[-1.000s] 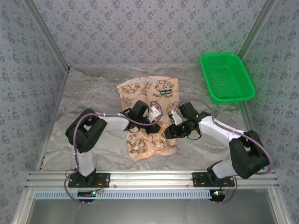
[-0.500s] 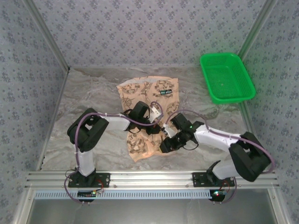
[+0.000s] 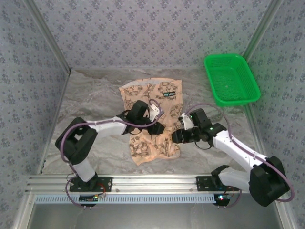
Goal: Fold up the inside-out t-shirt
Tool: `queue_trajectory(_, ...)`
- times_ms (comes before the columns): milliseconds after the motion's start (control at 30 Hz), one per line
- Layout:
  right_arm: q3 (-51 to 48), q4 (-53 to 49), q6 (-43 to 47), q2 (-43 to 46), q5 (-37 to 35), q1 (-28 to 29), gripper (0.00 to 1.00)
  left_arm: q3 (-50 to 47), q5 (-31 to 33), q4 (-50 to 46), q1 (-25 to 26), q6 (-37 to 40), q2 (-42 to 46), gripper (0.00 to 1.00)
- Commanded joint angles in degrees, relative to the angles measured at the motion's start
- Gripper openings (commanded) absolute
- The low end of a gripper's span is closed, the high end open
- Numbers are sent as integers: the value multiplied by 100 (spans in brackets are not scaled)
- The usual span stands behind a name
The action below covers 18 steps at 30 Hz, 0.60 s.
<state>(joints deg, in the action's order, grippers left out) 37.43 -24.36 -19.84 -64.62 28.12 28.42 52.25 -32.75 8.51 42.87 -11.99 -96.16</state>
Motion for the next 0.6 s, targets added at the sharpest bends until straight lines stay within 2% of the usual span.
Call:
queue_trajectory(0, 53, 105, -293, -147, -563, 175, 48, -152, -34, -389, 96, -225, 357, 36)
queue_trajectory(100, 23, 273, -412, -353, -1082, 398, 48, -256, 133, -692, 409, -110, 550, 36)
queue_trajectory(267, 43, 933, -544, -886, -1271, 556, 46, -559, 229, -672, 1039, -61, 690, 36)
queue_trajectory(300, 47, 964, -539, -962, -1360, 541, 40, -623, 296, -606, 1132, -35, 688, 36)
queue_trajectory(367, 37, 979, -634, -1037, -1608, 374, 21, -664, 518, -576, 1338, 103, 625, 37)
queue_trajectory(433, 3, 980, -763, -960, -1736, 167, 14, -678, 806, -611, 1536, 329, 526, 37)
queue_trajectory(567, 79, 789, -704, -748, -1862, -87, 2, -703, 998, -649, 1906, 969, 262, 35)
